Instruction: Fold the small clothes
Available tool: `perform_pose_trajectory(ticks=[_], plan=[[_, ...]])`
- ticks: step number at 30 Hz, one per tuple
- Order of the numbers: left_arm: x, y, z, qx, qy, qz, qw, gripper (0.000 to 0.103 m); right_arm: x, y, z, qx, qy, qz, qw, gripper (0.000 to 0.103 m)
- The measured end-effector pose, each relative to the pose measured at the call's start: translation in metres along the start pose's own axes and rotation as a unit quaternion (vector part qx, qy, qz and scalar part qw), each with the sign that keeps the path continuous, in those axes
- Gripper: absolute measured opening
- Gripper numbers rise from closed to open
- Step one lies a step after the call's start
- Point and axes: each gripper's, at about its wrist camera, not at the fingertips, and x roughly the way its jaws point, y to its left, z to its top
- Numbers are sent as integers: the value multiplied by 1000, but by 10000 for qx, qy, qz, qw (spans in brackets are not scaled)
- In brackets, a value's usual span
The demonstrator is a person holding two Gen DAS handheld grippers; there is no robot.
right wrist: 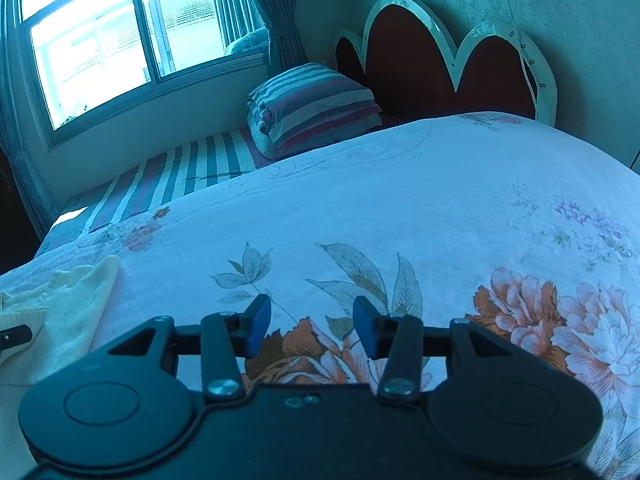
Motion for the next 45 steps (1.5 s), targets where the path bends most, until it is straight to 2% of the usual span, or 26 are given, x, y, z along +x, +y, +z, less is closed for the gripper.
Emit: perform_pose_trajectory(ticks=[2, 3, 4, 6, 7, 9, 11, 17, 20, 24, 28, 30, 33, 36, 42, 45], plan=[[-8, -1, 0, 1, -107, -19, 9999, 9, -3, 2, 3, -25, -32, 26, 10000, 47], [-13, 2, 2, -34, -165, -11, 9999, 21, -5, 5, 4, -33, -51, 48, 10000, 47], [-21, 5, 3, -59, -242, 38, 9997, 38, -8, 9, 5, -44, -73, 107, 9999, 47], [-37, 16, 4, -23, -477, 261, 9985, 60, -11, 20, 7, -63, -106, 253, 9996, 47], [-45, 24, 4, -10, -560, 354, 9978, 62, -12, 29, 7, -87, -129, 359, 9992, 47], [-58, 42, 5, -39, -572, 374, 9977, 62, -13, 50, 4, -154, -147, 521, 9984, 47], [-71, 61, 4, -40, -608, 562, 9966, 62, -12, 75, 0, -162, -97, 803, 9966, 47], [-109, 139, -17, 154, -493, 1520, 9870, 62, -8, 150, -21, -414, 227, 1643, 9853, 47], [-116, 179, -28, 8, -317, 1811, 9830, 62, 0, 176, -33, -333, 457, 1926, 9796, 47], [-116, 213, -36, -159, -180, 1911, 9813, 62, 11, 194, -46, -111, 720, 1960, 9779, 47], [-109, 227, -41, -205, -132, 1907, 9813, 62, 20, 198, -57, 331, 1015, 2018, 9736, 47], [-103, 230, -40, -244, -143, 1886, 9816, 62, 23, 200, -60, 499, 1027, 2044, 9722, 45], [-98, 232, -38, -222, -137, 1874, 9819, 62, 27, 208, -63, 633, 931, 1959, 9741, 29], [-95, 232, -36, -201, -123, 1880, 9819, 62, 26, 217, -62, 515, 821, 1886, 9773, 7], [-92, 233, -34, -191, -147, 1891, 9817, 62, 6, 217, -46, 136, 255, 1626, 9863, 6], [-90, 233, -33, -236, -162, 1893, 9815, 62, 9, 208, -38, 145, 276, 1612, 9864, 6]])
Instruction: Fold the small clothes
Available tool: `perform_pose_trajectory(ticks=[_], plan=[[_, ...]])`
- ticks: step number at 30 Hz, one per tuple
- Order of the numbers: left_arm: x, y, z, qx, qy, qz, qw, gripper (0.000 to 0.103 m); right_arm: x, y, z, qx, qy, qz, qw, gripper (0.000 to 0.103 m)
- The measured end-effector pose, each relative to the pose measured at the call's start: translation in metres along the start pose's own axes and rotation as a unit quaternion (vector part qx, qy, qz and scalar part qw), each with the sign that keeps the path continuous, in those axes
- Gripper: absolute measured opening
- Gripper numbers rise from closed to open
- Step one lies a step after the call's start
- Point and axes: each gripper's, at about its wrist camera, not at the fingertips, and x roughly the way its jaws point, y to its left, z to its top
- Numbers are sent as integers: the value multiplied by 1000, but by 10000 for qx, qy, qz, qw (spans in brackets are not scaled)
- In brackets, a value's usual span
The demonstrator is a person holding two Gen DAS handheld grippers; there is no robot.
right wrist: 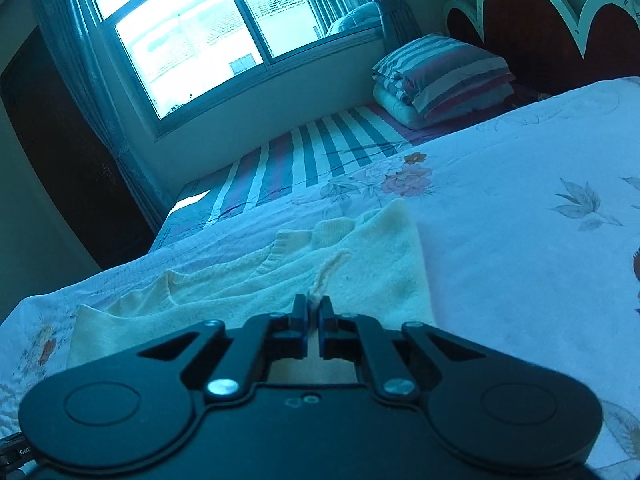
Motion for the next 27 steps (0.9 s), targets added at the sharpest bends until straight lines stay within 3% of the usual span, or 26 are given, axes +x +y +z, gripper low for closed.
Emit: perform_pose_trajectory(ticks=[12, 27], plan=[[10, 9, 4, -170, -85, 3, 9998, 62, 9, -24, 3, -173, 26, -301, 9994, 6], [15, 12, 4, -288, -113, 30, 9995, 62, -4, -38, 1, -141, 64, -288, 9995, 6]])
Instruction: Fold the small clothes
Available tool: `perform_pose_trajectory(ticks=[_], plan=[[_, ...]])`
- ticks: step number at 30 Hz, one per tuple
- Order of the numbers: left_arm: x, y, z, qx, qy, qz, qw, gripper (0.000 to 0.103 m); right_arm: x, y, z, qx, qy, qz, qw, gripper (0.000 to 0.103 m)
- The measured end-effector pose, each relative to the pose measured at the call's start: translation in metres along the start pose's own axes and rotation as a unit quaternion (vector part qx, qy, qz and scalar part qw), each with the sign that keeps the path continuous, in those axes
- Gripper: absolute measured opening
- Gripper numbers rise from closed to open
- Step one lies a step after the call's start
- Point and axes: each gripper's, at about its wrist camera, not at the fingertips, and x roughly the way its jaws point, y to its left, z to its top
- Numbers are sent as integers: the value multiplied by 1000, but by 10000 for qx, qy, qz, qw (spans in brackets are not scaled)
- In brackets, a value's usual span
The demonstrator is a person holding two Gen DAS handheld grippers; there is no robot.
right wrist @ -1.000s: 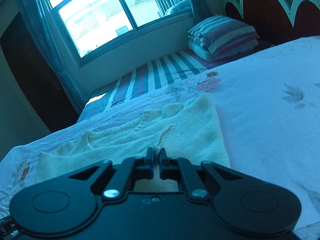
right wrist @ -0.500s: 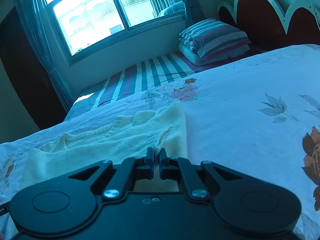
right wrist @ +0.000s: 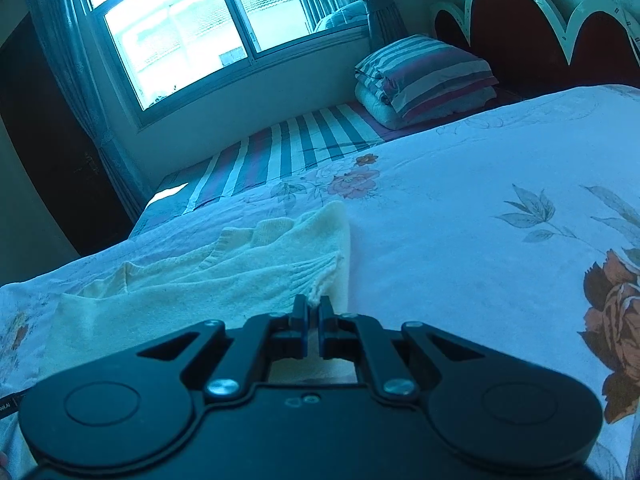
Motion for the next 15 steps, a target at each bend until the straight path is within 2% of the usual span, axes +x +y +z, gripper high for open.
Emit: perform_pose_trajectory(ticks=[9, 12, 13, 15], plan=[[2, 1, 1, 59, 17, 32, 10000, 62, 7, -12, -16, 89, 150, -140, 9997, 7], [-1, 5, 2, 162, 85, 26, 9998, 62, 2, -16, -12, 188, 78, -246, 9995, 16], [-3, 8, 2, 191, 117, 76, 9997, 62, -2, -20, -10, 279, 20, -302, 9992, 25], [-14, 15, 8, 239, 17, 216, 9995, 62, -18, -26, -3, 341, -336, -220, 9986, 24]])
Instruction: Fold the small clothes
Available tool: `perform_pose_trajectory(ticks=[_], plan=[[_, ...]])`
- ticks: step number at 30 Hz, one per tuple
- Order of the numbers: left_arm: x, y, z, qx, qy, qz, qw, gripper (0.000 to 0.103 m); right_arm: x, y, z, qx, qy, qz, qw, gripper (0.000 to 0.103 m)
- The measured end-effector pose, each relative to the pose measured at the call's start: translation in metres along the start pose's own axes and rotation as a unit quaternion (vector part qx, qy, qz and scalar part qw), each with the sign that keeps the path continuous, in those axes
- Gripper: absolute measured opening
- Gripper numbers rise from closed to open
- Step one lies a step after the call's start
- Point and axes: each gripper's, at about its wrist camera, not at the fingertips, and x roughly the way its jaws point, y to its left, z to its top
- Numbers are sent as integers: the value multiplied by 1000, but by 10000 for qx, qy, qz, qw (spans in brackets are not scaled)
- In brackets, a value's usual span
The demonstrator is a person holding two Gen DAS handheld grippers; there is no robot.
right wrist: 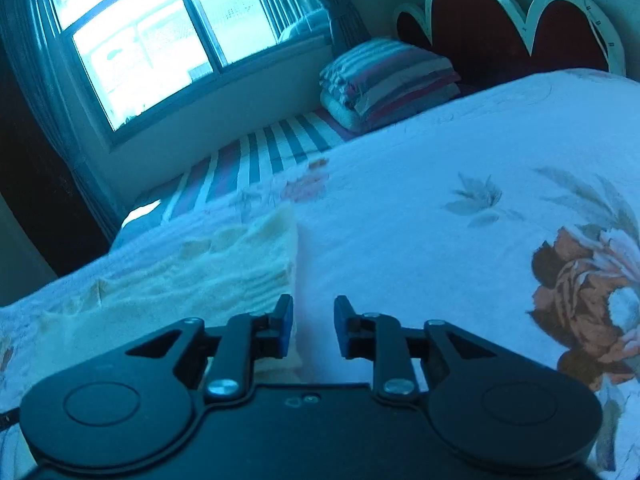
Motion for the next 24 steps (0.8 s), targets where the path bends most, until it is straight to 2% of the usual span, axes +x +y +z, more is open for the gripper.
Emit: perform_pose_trajectory(ticks=[2, 4, 6, 8, 10, 11, 14, 16, 17, 20, 22, 23, 24], plan=[[-10, -4, 13, 175, -336, -140, 9992, 62, -2, 7, 9, -285, -94, 200, 9993, 18], [-9, -21, 30, 370, -452, -544, 9968, 62, 8, 22, 15, -626, -24, 365, 9974, 16], [1, -43, 41, 522, -415, -992, 9928, 62, 20, 37, 15, -914, 6, 482, 9946, 16], [16, -68, 43, 736, -357, -1214, 9892, 62, 35, 50, 10, -1234, 108, 425, 9914, 16], [33, -82, 38, 808, -114, -1442, 9862, 62, 49, 52, 2, -1361, 334, 339, 9895, 15], [43, -85, 33, 815, 105, -1431, 9863, 62, 55, 51, -2, -1436, 460, 163, 9884, 12], [39, -83, 34, 762, 41, -1471, 9862, 62, 51, 41, -2, -1284, 451, 76, 9907, 13], [34, -84, 46, 729, -226, -1524, 9854, 62, 44, 44, 3, -1331, 264, 32, 9907, 22], [38, -84, 53, 672, -310, -1546, 9852, 62, 46, 46, 7, -1361, 198, 60, 9905, 22], [67, -91, 72, 737, -195, -1417, 9870, 62, 59, 53, 14, -1393, 215, 149, 9899, 22], [93, -95, 72, 898, 83, -1253, 9880, 62, 76, 56, 11, -1528, 410, 88, 9874, 21], [101, -92, 69, 850, 45, -1295, 9879, 64, 84, 55, 9, -1591, 534, -8, 9858, 21], [101, -89, 70, 807, 13, -1338, 9877, 66, 85, 53, 8, -1648, 468, -22, 9852, 21]])
